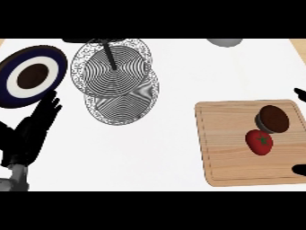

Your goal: Pick the tomato from the cutting board and place it in the tiered basket

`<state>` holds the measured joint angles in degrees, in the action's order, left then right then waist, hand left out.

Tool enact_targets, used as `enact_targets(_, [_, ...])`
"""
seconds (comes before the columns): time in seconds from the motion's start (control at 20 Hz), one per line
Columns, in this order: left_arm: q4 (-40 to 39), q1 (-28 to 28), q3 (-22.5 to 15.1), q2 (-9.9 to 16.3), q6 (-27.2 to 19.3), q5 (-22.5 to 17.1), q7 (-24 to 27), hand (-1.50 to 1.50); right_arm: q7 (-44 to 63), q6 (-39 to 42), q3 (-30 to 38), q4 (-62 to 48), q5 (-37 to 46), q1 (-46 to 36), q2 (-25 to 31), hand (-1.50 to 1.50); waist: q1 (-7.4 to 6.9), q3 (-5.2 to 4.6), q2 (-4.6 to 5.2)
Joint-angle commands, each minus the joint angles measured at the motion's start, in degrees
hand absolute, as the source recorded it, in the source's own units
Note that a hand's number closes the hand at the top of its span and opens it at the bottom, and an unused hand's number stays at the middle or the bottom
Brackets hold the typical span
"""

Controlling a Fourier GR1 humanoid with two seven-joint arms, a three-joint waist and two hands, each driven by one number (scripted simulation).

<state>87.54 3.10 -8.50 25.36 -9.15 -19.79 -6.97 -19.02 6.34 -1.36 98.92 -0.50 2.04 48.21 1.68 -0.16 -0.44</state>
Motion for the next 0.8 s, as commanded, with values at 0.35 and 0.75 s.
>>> enact_targets(0.35, [1.54, -0.80, -0.36, -0.87, 0.71, 0.86, -0.74, 0.00, 17.93, 13.30, -4.75, 18.28, 12.18, 6.74, 16.98, -1.50, -0.60, 0.05, 0.14])
enact_targets(0.75, [7.37, -1.17, 1.23, -1.70, 1.28, 2.64, -5.86, 0.00, 25.56, 12.60, -9.58, 16.45, 23.29, 5.10, 3.63, -1.50, -1.95, 0.17, 0.38])
